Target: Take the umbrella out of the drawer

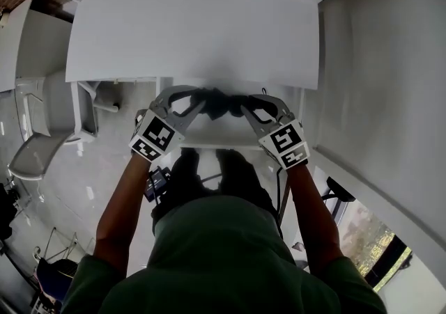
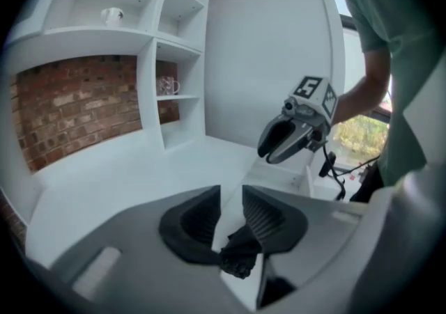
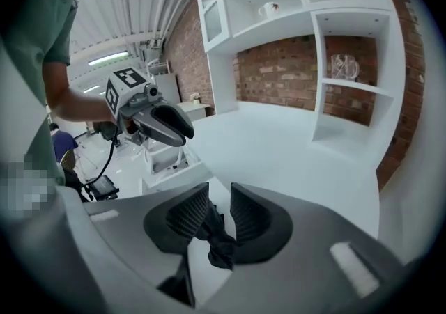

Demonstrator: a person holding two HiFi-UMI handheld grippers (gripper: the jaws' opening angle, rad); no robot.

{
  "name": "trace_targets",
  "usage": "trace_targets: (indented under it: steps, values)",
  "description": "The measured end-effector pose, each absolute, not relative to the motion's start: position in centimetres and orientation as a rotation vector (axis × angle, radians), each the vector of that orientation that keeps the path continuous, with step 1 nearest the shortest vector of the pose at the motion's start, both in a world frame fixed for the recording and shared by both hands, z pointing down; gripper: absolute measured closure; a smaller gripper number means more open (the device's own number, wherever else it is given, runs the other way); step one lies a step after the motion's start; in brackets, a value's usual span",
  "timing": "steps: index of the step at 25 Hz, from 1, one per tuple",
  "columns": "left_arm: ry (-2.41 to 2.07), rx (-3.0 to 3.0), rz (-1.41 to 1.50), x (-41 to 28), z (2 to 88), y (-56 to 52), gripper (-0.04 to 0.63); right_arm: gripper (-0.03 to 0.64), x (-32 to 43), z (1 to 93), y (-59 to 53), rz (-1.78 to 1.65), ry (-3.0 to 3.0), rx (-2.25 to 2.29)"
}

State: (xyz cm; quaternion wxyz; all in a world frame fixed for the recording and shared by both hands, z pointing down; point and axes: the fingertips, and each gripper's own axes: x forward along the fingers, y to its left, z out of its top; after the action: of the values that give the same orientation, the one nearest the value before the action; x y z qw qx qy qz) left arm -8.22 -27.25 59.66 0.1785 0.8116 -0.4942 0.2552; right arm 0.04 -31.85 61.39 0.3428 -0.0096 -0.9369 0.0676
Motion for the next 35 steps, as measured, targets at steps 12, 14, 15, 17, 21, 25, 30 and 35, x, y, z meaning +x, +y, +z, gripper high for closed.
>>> trace_targets:
  steps: [12, 14, 15, 17, 21, 25, 30, 35]
  values:
    - [-1.073, 2.291, 1.067, -5.9, 74.7, -25.7, 0.348, 0.400, 3.7, 77.6, -30.9, -0.020, -2.088, -0.310]
    - [-1.020, 2.293, 1.118, -6.0, 76.8, -25.5, 0.324, 0.378, 4.1, 79.8, -31.0, -0.058, -2.037, -0.341]
    - [-0.993, 2.290, 1.142, -6.1, 77.8, -25.3, 0.317, 0.364, 4.3, 80.8, -31.0, -0.078, -2.013, -0.355]
    - [-0.943, 2.280, 1.187, -6.2, 79.4, -24.7, 0.297, 0.344, 4.9, 82.7, -31.1, -0.113, -1.966, -0.383]
    - [-0.863, 2.258, 1.237, -6.3, 82.0, -23.7, 0.258, 0.295, 6.0, 85.8, -31.2, -0.166, -1.871, -0.446]
    - [-0.806, 2.240, 1.273, -6.4, 84.3, -22.7, 0.236, 0.265, 6.2, 88.3, -31.2, -0.176, -1.825, -0.472]
    - [-0.827, 2.236, 1.289, -6.5, 86.2, -22.9, 0.238, 0.265, 5.7, 89.8, -31.6, -0.197, -1.822, -0.462]
    - [-0.879, 2.255, 1.267, -6.7, 87.1, -23.3, 0.275, 0.312, 5.5, 90.0, -31.9, -0.242, -1.830, -0.453]
